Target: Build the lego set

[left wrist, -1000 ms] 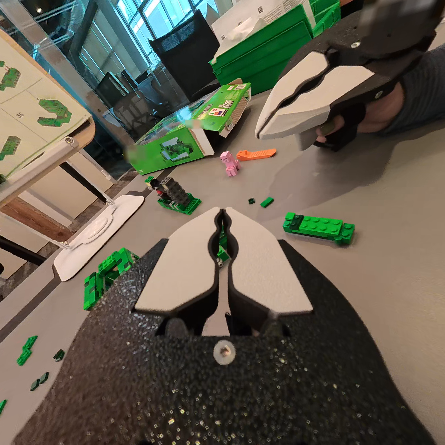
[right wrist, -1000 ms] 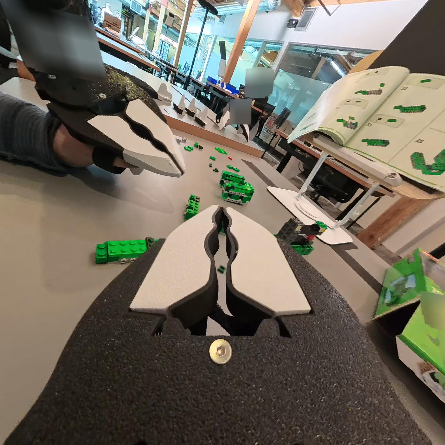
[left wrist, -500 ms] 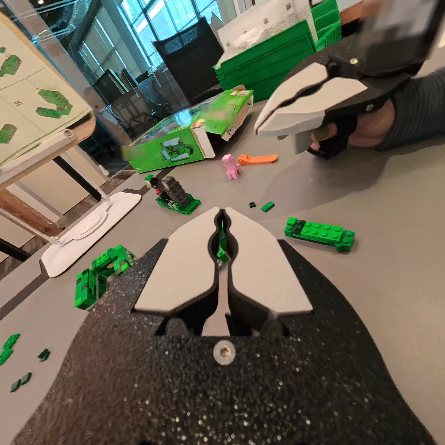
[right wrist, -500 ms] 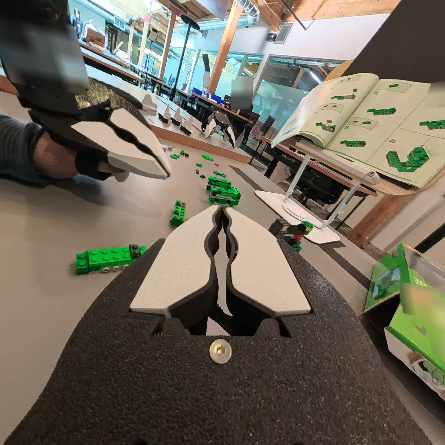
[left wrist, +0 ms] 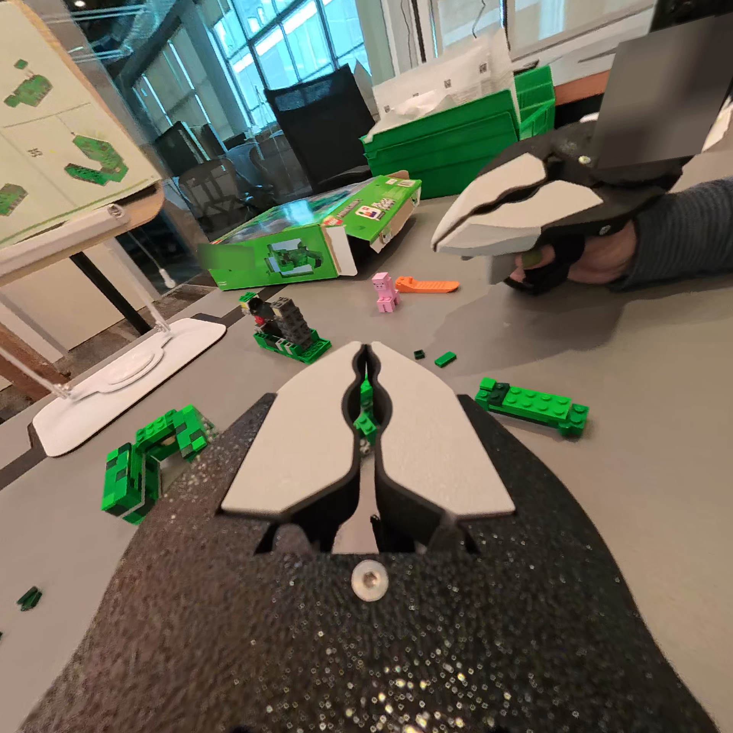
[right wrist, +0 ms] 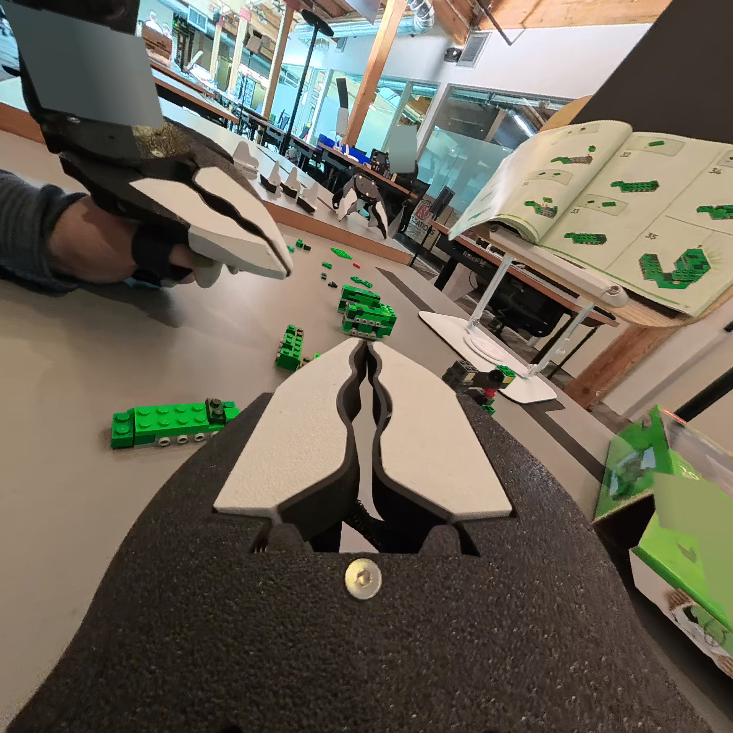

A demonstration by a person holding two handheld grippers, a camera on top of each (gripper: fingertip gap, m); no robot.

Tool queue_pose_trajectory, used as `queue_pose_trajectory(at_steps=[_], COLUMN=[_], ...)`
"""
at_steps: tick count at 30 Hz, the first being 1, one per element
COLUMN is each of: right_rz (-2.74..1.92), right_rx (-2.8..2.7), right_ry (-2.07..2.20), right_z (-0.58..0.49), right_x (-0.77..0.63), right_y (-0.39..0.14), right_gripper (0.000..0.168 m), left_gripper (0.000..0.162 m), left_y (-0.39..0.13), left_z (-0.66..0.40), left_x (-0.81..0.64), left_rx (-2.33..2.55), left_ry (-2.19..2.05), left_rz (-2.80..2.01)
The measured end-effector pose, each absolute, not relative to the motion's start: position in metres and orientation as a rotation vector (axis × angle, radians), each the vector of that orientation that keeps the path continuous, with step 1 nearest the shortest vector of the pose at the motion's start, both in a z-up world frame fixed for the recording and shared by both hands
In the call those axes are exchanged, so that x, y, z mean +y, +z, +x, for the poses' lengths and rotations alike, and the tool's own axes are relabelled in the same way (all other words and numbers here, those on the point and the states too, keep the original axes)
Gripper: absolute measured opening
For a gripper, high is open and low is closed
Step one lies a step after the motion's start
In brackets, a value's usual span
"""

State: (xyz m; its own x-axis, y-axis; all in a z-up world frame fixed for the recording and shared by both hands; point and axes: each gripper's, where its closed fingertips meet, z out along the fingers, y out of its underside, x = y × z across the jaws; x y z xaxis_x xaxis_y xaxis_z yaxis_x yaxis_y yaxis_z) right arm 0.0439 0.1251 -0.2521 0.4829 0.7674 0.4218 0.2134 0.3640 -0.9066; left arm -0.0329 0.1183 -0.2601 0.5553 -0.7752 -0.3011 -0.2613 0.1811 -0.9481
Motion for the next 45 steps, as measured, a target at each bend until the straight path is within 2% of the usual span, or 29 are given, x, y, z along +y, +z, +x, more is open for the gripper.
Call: queue_pose_trajectory(at_steps=[11, 12, 13, 15, 16, 18, 31, 38, 45], right_rz=[-1.166, -1.167, -1.167, -1.167, -1.169, -1.173, -1.175, -1.169, -1.172], right_rx=[-1.026, -1.024, -1.022, -1.019, -1.016, -1.013, -1.044, -1.045, -0.972], right_ry=[0.436, 0.433, 0.429, 0.429, 0.432, 0.436, 0.428, 0.427, 0.467], right_z=[0.046, 0.046, 0.047, 0.047, 0.047, 0.048, 0.044, 0.044, 0.053], right_x=[0.126, 0.126, 0.126, 0.126, 0.126, 0.127, 0.127, 0.126, 0.127], right_y=[-0.250, -0.250, -0.250, -0.249, -0.249, -0.249, -0.252, -0.252, -0.244], right_gripper=[0.000, 0.000, 0.000, 0.000, 0.000, 0.000, 0.000, 0.000, 0.000], left_gripper=[0.000, 0.010, 0.041, 0.071, 0.080, 0.088, 0.086, 0.082, 0.078], left_y=[-0.261, -0.263, -0.268, -0.283, -0.290, -0.303, -0.327, -0.315, -0.277], left_z=[0.000, 0.009, 0.016, 0.023, 0.025, 0.025, 0.001, -0.021, -0.038], left_x=[0.081, 0.075, 0.072, 0.071, 0.073, 0.075, 0.080, 0.088, 0.103], left_rx=[1.077, 1.113, 1.124, 1.134, 1.130, 1.121, 1.113, 1.038, 0.886], left_ry=[-0.328, -0.302, -0.280, -0.254, -0.251, -0.255, -0.197, -0.165, -0.125], left_rz=[-1.441, -1.449, -1.487, -1.606, -1.659, -1.765, -1.935, -1.926, -1.676])
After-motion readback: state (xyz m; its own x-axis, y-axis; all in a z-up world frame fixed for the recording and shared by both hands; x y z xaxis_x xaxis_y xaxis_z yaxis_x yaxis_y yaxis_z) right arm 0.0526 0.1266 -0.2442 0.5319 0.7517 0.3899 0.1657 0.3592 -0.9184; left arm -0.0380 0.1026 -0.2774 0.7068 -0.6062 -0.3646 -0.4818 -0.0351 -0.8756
